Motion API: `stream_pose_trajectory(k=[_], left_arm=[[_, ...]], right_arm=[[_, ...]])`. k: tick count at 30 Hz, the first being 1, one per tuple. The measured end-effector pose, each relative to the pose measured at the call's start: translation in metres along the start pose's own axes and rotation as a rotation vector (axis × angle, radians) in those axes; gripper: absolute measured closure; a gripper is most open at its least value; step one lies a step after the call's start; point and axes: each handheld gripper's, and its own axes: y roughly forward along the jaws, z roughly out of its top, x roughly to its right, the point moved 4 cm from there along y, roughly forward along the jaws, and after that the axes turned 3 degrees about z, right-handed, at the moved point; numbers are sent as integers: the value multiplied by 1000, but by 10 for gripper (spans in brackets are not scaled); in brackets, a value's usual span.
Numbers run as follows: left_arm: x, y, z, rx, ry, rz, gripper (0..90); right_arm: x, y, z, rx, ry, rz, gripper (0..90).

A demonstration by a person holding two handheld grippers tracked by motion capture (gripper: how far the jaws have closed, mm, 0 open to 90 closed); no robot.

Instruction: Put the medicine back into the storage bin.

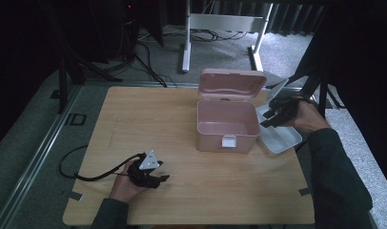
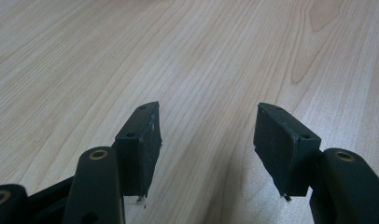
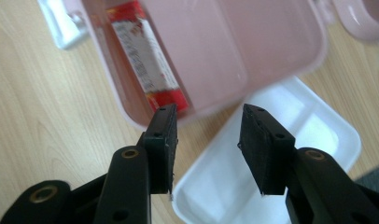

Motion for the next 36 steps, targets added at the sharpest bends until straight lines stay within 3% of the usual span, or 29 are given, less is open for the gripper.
stream_pose_trajectory(k=[4, 5, 10, 16, 17, 36], left_arm=[[0, 0, 0, -1, 1, 0, 414], [0, 0, 0, 0, 1, 1, 414], [0, 0, 0, -1, 1, 1, 414], [0, 0, 0, -1, 1, 2, 414], [0, 0, 0, 0, 1, 2, 414], [-1, -1, 0, 2, 3, 4, 414]], right_arm=[[8, -4, -11, 5, 53, -26, 586], [15, -5, -19, 13, 124, -34, 617], [26, 0, -33, 19, 214, -43, 628], [34, 11, -44, 7, 269, -56, 598], [36, 17, -47, -18, 292, -63, 593], [56, 59, -56, -136, 406, -115, 625]])
